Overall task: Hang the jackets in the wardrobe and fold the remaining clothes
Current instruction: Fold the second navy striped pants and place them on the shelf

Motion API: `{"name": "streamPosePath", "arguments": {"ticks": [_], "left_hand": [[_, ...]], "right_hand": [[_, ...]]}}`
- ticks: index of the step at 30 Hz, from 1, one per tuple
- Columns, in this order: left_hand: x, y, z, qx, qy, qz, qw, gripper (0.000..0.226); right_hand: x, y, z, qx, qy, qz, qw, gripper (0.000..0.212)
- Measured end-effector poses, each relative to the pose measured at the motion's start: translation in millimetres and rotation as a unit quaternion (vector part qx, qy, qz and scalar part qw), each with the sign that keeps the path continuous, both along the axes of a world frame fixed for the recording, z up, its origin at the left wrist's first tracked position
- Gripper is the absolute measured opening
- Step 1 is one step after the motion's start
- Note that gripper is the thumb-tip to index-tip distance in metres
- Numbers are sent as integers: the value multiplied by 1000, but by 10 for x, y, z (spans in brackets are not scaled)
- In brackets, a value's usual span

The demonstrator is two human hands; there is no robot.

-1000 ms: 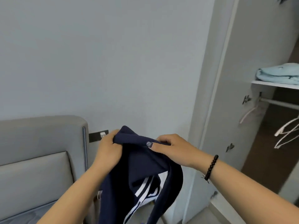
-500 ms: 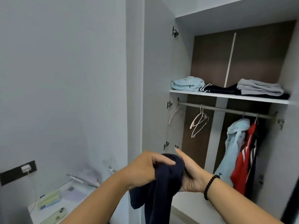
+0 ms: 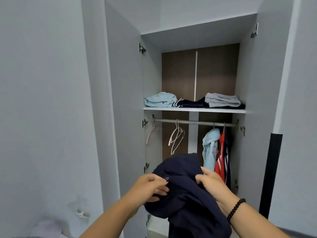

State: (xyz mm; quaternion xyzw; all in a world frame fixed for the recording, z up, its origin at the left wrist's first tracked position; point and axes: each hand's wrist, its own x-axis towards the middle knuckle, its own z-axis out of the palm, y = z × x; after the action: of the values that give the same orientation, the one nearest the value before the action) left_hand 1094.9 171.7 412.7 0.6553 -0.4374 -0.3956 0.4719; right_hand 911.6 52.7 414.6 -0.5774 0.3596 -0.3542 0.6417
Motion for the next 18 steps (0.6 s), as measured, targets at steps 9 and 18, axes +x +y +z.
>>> {"name": "streamPosePath", "arguments": {"ticks": [9,18], "left_hand": [[78,-352,-266,61,220,-24,973,61],[7,-590,-19,-122,146,-43,981,24]], "right_hand": [[-220,-185,117,-41,49,-50,997,43],[-296,-389,28,-73,178,-41,980,35]]}}
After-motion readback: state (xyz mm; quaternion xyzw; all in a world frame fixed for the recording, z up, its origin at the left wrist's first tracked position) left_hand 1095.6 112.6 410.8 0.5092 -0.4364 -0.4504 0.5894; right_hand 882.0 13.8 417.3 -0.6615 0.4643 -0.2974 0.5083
